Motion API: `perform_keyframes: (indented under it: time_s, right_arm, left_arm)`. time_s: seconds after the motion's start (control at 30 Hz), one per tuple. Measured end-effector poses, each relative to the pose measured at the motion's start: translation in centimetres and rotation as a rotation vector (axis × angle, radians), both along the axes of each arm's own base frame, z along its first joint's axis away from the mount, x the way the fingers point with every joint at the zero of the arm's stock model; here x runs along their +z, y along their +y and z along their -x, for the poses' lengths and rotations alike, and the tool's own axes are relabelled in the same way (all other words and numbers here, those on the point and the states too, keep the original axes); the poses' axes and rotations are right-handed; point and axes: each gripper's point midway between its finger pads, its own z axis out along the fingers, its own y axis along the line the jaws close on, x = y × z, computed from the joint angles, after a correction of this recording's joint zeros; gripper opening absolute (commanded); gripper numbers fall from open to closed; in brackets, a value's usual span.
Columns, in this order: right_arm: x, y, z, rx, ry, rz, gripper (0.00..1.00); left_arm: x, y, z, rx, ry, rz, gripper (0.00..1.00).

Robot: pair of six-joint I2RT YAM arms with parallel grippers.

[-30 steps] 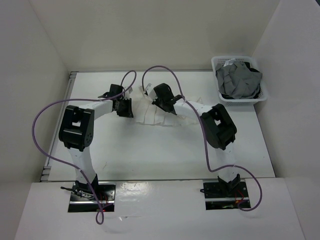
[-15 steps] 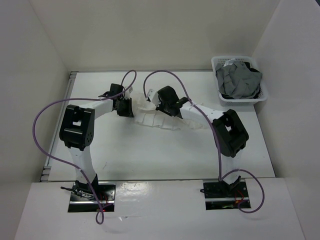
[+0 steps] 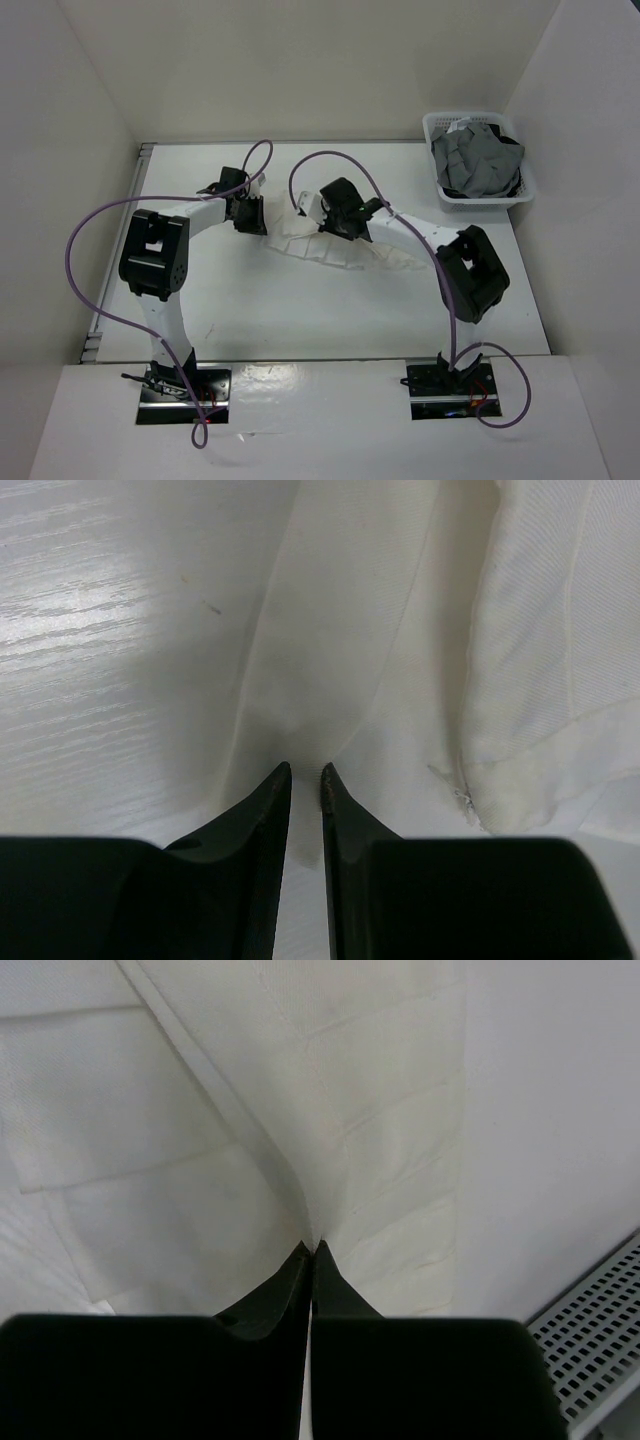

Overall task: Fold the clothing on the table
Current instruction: Fold the skirt

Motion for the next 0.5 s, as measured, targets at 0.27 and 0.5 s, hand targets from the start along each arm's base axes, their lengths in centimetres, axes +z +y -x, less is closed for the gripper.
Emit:
perform_keyframes:
  time_s: [0.27,0.5]
  right_arm:
    - [1.3,0.8,1.7,0.055,0.002,0.001,0.0]
    - [-0.8,1.6,5.4,0.146,0.09,0.065,0.0]
  left_arm:
    - [0.0,0.0,0.0,0.0,0.008,-0.001,0.25]
    - [0.0,0.1,0.0,0.0,0.009,-0.001,0.25]
